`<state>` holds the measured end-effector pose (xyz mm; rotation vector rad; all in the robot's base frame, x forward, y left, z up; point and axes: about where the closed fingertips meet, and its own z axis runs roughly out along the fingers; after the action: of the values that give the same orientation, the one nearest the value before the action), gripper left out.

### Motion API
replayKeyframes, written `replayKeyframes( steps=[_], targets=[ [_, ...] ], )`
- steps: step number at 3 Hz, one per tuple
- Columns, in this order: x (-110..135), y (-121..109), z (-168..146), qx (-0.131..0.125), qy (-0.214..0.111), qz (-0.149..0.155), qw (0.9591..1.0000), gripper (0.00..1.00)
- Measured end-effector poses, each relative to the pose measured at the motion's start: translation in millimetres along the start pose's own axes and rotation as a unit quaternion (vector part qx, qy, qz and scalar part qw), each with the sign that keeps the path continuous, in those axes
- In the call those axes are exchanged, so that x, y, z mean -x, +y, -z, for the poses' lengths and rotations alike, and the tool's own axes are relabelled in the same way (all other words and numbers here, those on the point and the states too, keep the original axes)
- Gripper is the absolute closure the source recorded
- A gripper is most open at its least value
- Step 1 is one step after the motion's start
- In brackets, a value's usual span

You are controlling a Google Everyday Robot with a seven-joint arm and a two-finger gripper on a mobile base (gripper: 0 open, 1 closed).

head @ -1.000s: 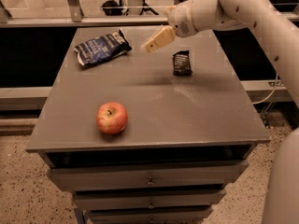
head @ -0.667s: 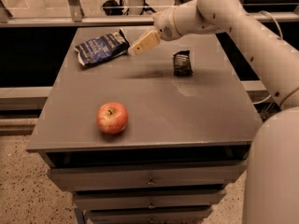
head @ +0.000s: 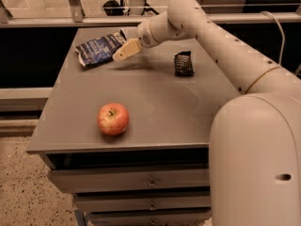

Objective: Pick blue chip bag

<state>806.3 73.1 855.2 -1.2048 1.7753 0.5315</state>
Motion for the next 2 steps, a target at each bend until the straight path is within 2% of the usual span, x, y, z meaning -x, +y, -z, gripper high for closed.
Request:
replayKeyframes(
  steps=[1, 2],
  targets=[
    [1.4, -4.4, -21.9, -0.005, 0.0, -0.012, 0.9999, 0.02],
    [-0.5, -4.4, -31.7, -0.009, 0.005, -0.023, 0.9997, 0.25]
  ],
)
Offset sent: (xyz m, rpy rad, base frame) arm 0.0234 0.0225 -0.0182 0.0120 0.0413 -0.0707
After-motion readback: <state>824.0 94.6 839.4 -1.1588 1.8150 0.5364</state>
